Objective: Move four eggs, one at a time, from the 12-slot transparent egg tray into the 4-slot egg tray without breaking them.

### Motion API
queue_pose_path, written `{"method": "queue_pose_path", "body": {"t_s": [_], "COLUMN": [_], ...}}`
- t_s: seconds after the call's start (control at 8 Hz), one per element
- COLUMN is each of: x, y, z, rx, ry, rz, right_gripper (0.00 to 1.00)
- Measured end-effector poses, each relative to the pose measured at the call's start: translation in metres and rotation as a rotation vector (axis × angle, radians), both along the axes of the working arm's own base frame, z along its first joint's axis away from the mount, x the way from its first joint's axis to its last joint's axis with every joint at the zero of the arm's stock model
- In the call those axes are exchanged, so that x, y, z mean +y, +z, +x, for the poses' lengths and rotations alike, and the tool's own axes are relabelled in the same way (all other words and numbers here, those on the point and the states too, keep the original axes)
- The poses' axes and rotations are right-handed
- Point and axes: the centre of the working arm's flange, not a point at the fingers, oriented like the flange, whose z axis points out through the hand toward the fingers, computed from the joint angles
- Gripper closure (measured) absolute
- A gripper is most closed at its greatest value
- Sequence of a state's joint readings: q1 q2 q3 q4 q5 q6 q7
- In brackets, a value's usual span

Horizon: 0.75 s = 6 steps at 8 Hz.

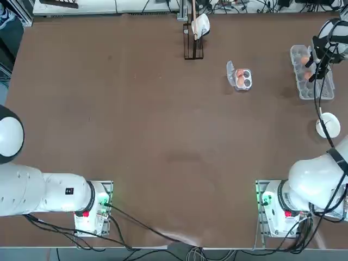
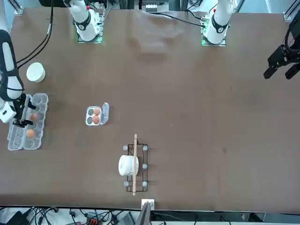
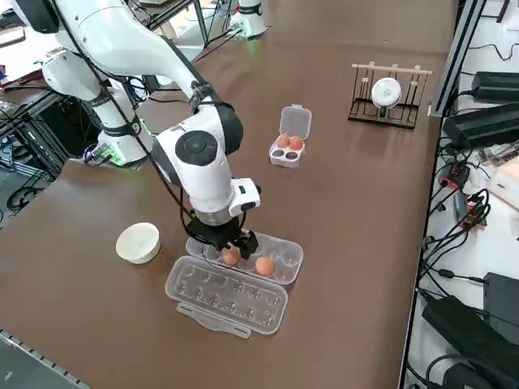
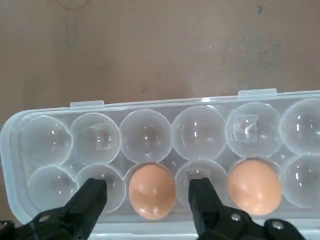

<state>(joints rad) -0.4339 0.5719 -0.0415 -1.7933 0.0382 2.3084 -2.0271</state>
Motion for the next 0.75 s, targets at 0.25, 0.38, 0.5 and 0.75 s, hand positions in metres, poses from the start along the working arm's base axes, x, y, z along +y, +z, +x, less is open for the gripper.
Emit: {"method": "queue_pose_path", "body": {"t_s": [0.25,0.38,0.5,0.75], "x": [-0.004,-0.004,-0.004,-0.004], "y": [-0.01,-0.013,-0.014,-0.015], "z": [-0.002,-0.003,-0.003,-0.003], "rx": [0.004,0.007,0.008,0.005], "ry": [0.009,0.01,0.011,0.015], "rz": [0.003,0.004,0.005,0.004], "right_gripper": [0.04,0.07,0.08,0.21]}}
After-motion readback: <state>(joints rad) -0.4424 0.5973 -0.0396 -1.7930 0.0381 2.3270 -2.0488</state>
